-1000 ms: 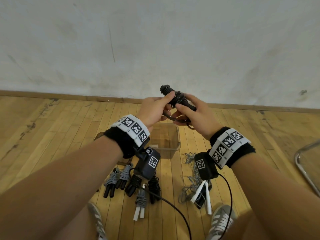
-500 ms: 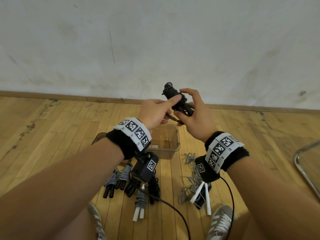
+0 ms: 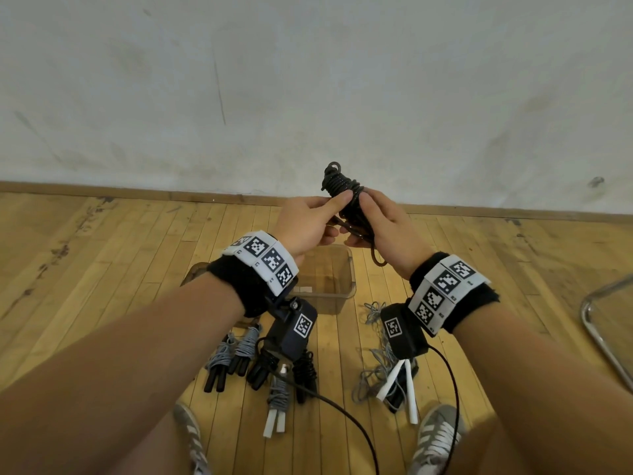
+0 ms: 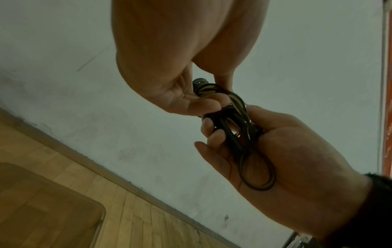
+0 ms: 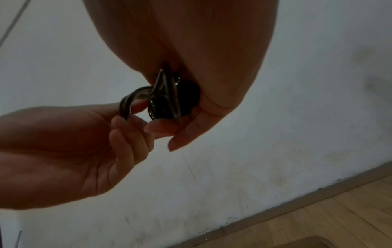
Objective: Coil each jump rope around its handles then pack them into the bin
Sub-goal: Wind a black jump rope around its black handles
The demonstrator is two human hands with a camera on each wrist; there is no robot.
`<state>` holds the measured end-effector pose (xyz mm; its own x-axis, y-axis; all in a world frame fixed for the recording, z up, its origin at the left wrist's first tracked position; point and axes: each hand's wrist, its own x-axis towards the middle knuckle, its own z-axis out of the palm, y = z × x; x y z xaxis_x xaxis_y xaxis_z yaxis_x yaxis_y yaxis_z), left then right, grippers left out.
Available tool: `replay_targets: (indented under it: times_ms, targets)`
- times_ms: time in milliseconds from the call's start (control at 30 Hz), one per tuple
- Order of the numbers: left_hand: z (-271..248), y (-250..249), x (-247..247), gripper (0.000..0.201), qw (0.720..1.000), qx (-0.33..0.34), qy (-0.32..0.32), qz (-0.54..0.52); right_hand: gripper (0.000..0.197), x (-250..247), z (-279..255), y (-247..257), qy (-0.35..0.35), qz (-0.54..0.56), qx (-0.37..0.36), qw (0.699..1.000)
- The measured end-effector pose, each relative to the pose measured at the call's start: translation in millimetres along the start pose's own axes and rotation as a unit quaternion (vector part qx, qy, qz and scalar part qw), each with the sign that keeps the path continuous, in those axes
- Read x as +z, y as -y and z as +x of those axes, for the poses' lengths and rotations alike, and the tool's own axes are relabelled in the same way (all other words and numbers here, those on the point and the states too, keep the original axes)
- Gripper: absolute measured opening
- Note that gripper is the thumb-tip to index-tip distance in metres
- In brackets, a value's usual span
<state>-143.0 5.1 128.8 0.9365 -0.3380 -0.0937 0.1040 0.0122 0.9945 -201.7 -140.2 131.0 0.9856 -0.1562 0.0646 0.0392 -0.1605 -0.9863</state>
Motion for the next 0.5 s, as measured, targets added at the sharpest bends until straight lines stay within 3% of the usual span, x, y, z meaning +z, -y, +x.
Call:
replay_targets:
  times_ms: [267,400,500]
  targets:
    - [1.4,-3.4,-0.8,0.029,0.999,-0.029,0.001,-0.04,0.057,-6.8,2.6,-3.1,-0.017,-0.01,-0.029,0.999]
    - [-0.9,-2.6,1.5,0.044,0.999,-0.028,0.004,-0.029,0.064,-8.4,0.5,-1.5,-0.021,-0.008,-0.03,0.999]
    - [-2.3,-0.9,2.6,0.053,1.0,-0.017,-0.013,-0.008,0.078,-7.1,0.5,-1.4,-0.017,-0.107,-0.047,0.993]
